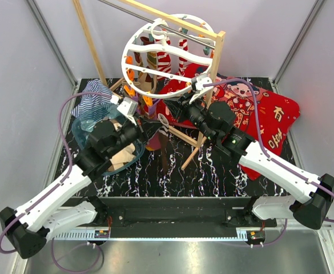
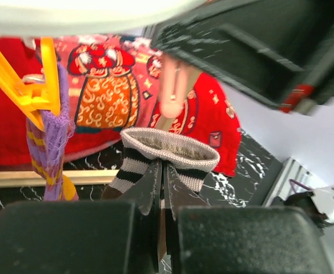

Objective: Clip the socks to the hanger
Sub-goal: Clamp the sock onto the hanger.

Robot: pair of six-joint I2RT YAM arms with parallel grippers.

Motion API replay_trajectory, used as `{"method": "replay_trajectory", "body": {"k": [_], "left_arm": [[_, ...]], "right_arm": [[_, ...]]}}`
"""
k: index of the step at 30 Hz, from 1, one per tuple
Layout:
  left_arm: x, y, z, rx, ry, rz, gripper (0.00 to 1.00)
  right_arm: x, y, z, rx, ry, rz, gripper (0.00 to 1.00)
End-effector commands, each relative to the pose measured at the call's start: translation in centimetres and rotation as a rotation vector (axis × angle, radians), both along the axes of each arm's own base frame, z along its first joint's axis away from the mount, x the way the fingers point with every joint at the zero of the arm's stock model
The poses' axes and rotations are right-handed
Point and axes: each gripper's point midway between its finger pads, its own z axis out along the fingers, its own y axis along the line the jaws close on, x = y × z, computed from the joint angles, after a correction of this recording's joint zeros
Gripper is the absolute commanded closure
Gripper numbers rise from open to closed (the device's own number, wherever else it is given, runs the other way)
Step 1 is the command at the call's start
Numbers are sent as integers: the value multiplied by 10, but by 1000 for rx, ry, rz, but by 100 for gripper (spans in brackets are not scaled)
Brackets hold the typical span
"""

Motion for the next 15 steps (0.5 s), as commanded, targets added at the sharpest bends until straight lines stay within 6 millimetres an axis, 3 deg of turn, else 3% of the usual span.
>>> {"method": "replay_trajectory", "body": {"k": [1,10,15], "left_arm": [[18,-2,25,-61,-50,81,100],[31,-3,23,-32,-32,129,100],[32,-5,31,-39,-45,123,100]], "right_arm": [[-5,-3,29,75,-39,1,95],[-7,-2,29,72,-42,14,95],[-7,-1,27,68,-37,17,95]]}}
